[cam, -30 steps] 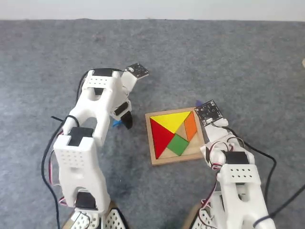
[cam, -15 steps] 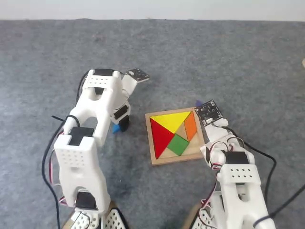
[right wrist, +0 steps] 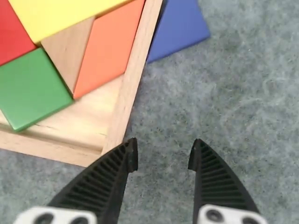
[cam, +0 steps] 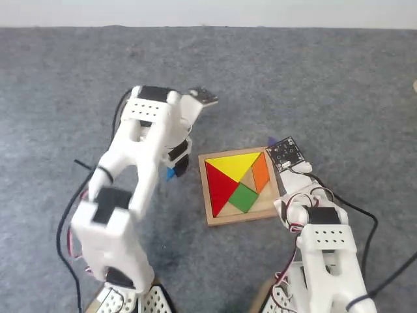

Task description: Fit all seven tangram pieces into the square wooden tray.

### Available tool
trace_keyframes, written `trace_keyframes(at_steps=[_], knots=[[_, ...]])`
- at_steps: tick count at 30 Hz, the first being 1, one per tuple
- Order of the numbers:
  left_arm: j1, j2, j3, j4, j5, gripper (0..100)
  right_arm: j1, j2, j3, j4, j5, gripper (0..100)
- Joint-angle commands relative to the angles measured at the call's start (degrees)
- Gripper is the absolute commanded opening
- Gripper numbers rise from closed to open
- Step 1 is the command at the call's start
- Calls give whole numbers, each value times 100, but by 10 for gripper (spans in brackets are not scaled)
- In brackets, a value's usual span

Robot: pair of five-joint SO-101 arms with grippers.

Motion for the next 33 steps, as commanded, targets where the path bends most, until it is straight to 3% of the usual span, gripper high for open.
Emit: trace_keyframes(at_steps=[1, 8, 15, 21, 24, 33], knots=[[730, -1257, 321, 211, 158, 133, 84, -66, -53, -136, -132, 190], [2365, -1591, 2475, -1574, 264, 133, 1543, -75, -440, -66, -791, 190], [2884, -1169, 2826, -2523, 545, 133, 1701, -75, -571, 57, -888, 190], [2919, -642, 2510, -2567, 563, 141, 1640, -75, -571, 48, -862, 190], [2901, -527, 2457, -2418, 545, 195, 1525, -75, -563, 75, -853, 190], [2884, -967, 2475, -2066, 387, 210, 1525, -48, -563, 75, -844, 190]])
